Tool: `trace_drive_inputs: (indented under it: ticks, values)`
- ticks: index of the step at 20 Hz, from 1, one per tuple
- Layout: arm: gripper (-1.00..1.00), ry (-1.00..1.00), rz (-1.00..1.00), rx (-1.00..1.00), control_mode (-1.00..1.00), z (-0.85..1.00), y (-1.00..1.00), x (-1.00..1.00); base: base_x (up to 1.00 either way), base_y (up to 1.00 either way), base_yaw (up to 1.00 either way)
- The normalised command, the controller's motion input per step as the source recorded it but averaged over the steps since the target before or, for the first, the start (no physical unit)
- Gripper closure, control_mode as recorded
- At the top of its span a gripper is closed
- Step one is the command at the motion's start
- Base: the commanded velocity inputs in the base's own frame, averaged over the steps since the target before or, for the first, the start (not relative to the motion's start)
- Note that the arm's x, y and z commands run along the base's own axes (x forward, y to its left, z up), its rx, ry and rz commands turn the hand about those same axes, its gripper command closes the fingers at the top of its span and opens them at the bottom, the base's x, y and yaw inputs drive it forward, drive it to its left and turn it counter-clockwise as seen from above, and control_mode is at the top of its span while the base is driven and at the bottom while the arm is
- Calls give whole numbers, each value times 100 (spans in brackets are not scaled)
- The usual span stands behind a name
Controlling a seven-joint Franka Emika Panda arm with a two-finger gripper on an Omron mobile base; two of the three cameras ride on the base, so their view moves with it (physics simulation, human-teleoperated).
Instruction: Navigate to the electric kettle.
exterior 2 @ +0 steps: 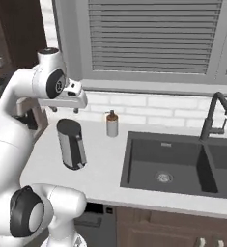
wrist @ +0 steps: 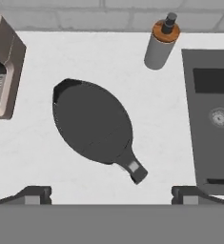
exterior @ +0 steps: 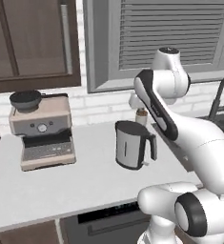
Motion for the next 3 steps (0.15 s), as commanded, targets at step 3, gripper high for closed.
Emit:
trace_drive_inputs:
  ticks: [3]
  values:
    - [-100, 0, 0, 0, 100, 0, 0, 0, 80, 43, -35]
